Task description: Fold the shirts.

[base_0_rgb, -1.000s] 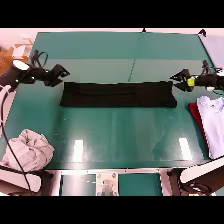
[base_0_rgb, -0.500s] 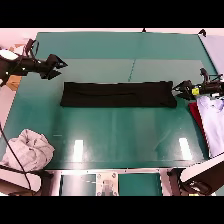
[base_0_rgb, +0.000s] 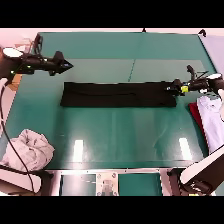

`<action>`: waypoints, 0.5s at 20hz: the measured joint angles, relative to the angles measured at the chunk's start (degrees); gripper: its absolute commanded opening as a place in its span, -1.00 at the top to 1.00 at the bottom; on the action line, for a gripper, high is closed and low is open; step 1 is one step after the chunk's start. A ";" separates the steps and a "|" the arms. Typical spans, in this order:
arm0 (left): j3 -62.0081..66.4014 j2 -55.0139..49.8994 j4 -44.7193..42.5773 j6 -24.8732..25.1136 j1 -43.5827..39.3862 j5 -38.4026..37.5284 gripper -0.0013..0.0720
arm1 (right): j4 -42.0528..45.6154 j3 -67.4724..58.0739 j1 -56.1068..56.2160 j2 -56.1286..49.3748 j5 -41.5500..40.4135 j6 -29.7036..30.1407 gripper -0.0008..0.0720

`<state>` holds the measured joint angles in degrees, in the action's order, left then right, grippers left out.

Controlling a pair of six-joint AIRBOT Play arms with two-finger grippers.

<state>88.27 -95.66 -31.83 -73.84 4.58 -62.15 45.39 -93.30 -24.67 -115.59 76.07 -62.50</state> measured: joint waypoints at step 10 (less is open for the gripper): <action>-0.11 -5.14 -2.49 4.15 -17.55 8.02 0.91 | 2.38 -13.18 3.43 2.49 12.59 -7.19 0.94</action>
<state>88.16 -100.79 -34.33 -69.69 -12.97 -54.13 47.77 -106.48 -21.23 -113.10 88.66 -69.69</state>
